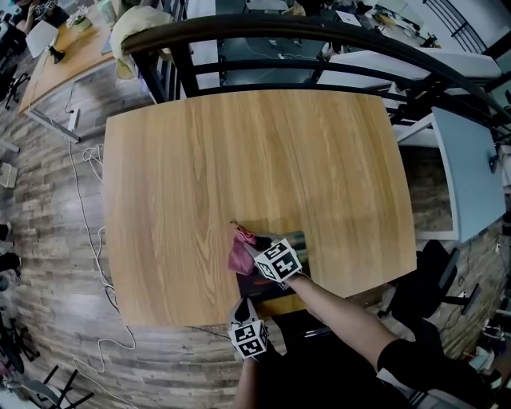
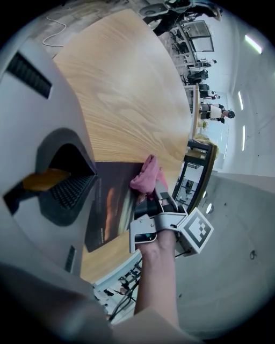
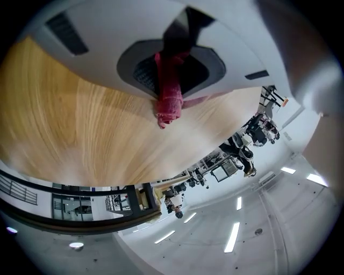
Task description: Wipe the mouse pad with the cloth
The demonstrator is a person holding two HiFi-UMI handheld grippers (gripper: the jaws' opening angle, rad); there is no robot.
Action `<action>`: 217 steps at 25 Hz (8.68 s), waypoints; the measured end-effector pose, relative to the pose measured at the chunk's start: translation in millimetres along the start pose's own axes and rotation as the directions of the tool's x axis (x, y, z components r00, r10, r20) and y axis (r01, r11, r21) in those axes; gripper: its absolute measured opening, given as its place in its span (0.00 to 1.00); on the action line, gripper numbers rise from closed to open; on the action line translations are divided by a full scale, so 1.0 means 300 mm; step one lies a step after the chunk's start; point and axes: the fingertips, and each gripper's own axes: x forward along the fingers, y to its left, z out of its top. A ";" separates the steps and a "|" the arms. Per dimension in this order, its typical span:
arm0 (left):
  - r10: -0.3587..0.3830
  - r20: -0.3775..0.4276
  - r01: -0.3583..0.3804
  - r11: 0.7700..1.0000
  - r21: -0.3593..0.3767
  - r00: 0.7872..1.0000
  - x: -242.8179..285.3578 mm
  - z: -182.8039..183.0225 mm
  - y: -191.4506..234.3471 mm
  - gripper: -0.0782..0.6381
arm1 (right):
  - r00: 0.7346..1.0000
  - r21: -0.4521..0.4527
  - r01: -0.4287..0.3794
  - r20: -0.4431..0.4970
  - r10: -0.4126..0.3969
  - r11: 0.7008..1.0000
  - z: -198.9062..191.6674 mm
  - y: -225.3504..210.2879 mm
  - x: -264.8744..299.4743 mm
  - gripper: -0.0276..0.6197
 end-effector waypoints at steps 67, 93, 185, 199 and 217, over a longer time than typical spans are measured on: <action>-0.082 -0.029 0.085 0.990 0.116 0.996 0.026 0.002 -0.020 0.14 | 0.949 0.311 -0.265 0.251 0.190 0.913 -0.026 0.267 -0.188 0.15; -0.067 -0.066 0.074 0.991 0.114 0.996 0.023 0.013 0.012 0.14 | 0.998 0.223 0.046 0.029 -0.054 0.974 -0.267 -0.060 -0.207 0.15; -0.253 -0.482 0.507 0.686 0.522 0.839 0.301 0.364 -0.012 0.14 | 0.991 0.129 -0.076 -0.095 0.089 0.989 -0.399 0.292 -0.138 0.15; -0.195 -0.489 0.466 0.711 0.526 0.850 0.298 0.367 -0.001 0.14 | 0.992 0.170 -0.052 -0.107 0.070 0.984 -0.458 0.146 -0.245 0.15; -0.106 -0.462 0.362 0.779 0.511 0.881 0.300 0.363 0.013 0.14 | 0.980 0.093 -0.121 -0.149 0.134 0.988 -0.492 0.004 -0.325 0.15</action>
